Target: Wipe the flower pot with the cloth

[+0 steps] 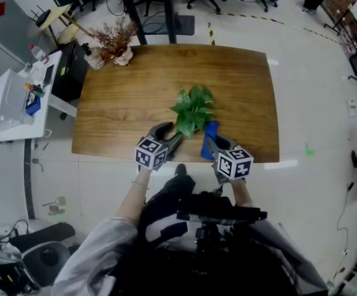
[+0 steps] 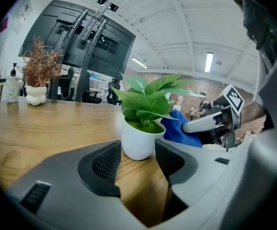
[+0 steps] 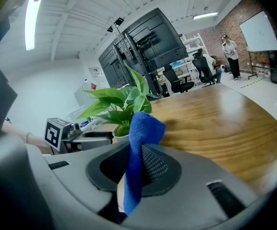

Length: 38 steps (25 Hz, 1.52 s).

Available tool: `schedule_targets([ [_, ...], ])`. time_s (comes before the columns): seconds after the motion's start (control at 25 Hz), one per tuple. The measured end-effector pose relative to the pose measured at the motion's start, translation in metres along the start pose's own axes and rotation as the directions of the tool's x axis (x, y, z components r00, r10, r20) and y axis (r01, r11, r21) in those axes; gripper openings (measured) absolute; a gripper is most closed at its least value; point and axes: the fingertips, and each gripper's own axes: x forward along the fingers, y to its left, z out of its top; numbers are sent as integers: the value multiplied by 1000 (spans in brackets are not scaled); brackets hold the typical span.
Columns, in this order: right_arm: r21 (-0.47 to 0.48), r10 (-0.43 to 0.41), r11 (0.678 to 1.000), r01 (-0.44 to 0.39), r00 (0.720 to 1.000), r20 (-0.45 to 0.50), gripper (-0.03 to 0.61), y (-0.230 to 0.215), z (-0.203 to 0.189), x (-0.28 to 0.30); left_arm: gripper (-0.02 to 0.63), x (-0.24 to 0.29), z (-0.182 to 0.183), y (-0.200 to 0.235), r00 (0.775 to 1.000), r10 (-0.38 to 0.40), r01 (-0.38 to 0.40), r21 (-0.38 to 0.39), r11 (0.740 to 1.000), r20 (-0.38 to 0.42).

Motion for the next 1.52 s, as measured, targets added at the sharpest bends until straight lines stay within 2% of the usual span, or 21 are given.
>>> schedule_targets([
  [0.2,17,-22,1000,22,1000,-5,57,-5,6,11,252,13,-2,9,995,-82,87,108,990,-51],
  [0.36,32,-38,999,38,999,-10,57,-7,8,18,304,18,1,9,986,-152,162,149,975,-74],
  [0.64,41,-28,999,28,1000,7,57,-7,14,22,311,24,9,-4,963,-247,264,211,941,-106],
  [0.92,50,-8,999,8,1000,16,57,4,19,35,311,25,11,-3,956,-276,289,173,941,-97],
  [1.04,132,-6,991,0,999,41,57,1,16,38,311,27,13,-2,956,-283,293,156,943,-82],
  [1.2,241,13,970,-26,999,53,57,-1,5,44,311,29,14,1,945,-314,325,158,932,-94],
  [1.52,242,13,970,-7,1000,-22,58,-5,-12,58,311,31,16,6,922,-367,384,150,911,-125],
])
